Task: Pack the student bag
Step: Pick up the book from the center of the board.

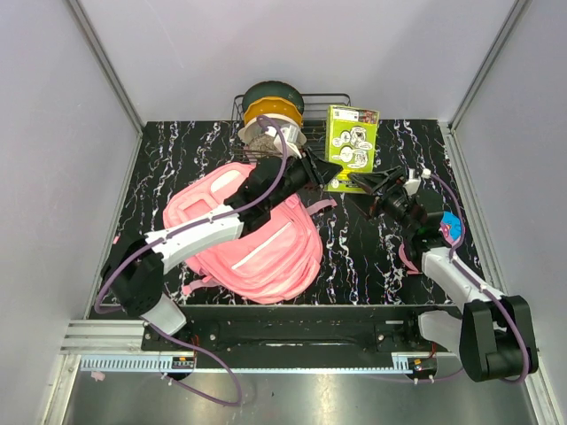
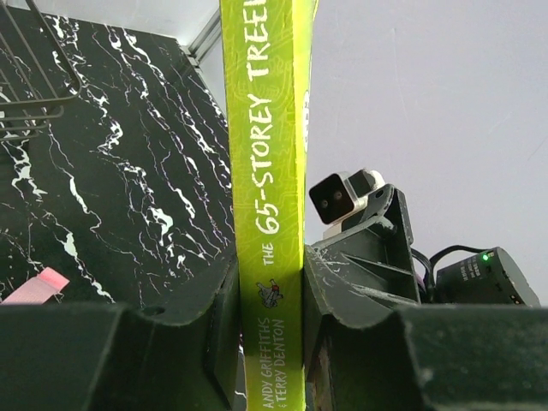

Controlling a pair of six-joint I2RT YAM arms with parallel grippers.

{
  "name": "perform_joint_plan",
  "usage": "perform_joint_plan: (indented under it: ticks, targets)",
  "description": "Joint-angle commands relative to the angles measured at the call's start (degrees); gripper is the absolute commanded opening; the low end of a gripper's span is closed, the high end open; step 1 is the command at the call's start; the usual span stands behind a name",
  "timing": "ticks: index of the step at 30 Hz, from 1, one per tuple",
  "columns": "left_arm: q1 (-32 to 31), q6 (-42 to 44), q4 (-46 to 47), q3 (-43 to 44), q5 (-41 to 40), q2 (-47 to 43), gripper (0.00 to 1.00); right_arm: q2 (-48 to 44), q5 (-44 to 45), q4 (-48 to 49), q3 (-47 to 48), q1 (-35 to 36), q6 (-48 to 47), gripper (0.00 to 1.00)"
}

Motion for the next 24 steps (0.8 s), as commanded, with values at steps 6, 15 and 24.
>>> perform_joint_plan:
  ticks: [6, 15, 24]
  targets:
    - [1.87, -4.13, 10.98, 1.84, 7.96, -4.48, 0.00, 4.28, -4.36, 17.62, 2.62, 0.40, 5.17, 0.83]
    - [2.22, -7.47, 15.36, -0.62, 9.38, -2.99, 0.00, 0.69, 0.71, 15.87, 2.10, 0.76, 11.67, 0.82]
    - [1.08, -8.62, 21.88, -1.59, 4.89, -0.79, 0.00, -11.89, 19.79, 1.16, 1.05, 8.57, 7.80, 0.89]
